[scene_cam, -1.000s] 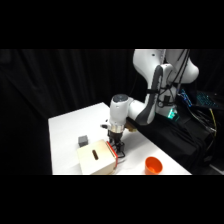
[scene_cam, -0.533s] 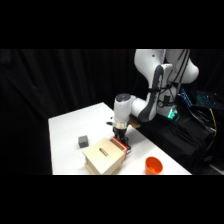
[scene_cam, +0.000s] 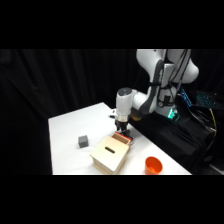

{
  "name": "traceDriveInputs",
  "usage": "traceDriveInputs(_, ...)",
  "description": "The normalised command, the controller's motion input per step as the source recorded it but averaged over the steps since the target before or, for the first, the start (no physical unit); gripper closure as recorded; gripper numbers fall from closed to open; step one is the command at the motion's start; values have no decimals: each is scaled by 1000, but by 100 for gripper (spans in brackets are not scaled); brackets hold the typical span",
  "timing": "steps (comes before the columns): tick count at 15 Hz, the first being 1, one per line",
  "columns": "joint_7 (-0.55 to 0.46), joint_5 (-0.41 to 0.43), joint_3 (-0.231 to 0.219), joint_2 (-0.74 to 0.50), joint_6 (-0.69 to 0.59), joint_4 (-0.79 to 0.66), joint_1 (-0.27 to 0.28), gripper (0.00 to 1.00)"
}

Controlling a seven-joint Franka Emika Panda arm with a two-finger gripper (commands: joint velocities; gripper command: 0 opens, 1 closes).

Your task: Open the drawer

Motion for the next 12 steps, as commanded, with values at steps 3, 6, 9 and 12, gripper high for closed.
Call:
traceDriveInputs(3,204,-318,-145,-510,-316,-254,184,0)
traceDriveInputs(6,126,-252,79,-546,-369,-194,-36,0)
traceDriveInputs(9,22,-155,258,-562,-371,-161,-206,0)
traceDriveInputs(12,-157,36,324,-604,-373,-164,-294,0)
